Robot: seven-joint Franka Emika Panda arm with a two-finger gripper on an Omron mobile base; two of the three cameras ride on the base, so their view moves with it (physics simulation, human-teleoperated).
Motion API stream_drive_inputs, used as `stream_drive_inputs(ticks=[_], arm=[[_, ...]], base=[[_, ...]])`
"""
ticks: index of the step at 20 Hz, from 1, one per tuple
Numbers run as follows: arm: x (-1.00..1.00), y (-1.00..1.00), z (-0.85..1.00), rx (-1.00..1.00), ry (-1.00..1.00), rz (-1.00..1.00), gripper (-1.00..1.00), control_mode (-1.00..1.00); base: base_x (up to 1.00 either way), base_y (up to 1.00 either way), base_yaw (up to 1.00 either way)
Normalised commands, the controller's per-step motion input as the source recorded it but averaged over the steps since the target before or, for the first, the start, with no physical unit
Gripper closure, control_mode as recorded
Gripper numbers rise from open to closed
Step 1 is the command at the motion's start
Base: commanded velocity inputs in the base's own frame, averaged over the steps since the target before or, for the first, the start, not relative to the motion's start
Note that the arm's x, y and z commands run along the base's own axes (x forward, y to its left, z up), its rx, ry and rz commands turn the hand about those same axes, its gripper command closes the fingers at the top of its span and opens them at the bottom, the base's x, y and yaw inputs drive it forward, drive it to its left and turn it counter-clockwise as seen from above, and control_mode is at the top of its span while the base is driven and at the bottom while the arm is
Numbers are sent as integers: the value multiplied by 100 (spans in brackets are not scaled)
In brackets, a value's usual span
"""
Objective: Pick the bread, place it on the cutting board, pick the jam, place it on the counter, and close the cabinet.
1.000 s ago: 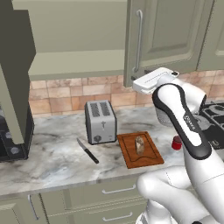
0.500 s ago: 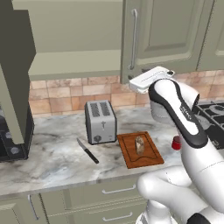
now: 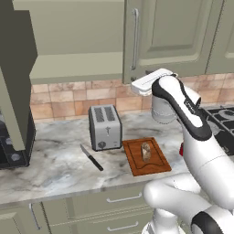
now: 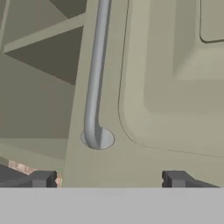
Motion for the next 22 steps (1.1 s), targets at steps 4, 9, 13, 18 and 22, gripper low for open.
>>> stream_drive_inputs(ticks=[4,9,13,18,22], arm=[[32,1,0,0,0,-7,-100,-100],[35,0,0,0,0,-8,-100,-100],[32,1,0,0,0,-8,-100,-100],[31,2,0,0,0,-8,-100,-100],[31,1,0,0,0,-8,-100,-100]], base=[[0,0,0],[0,0,0],[0,0,0],[0,0,0],[0,0,0]])
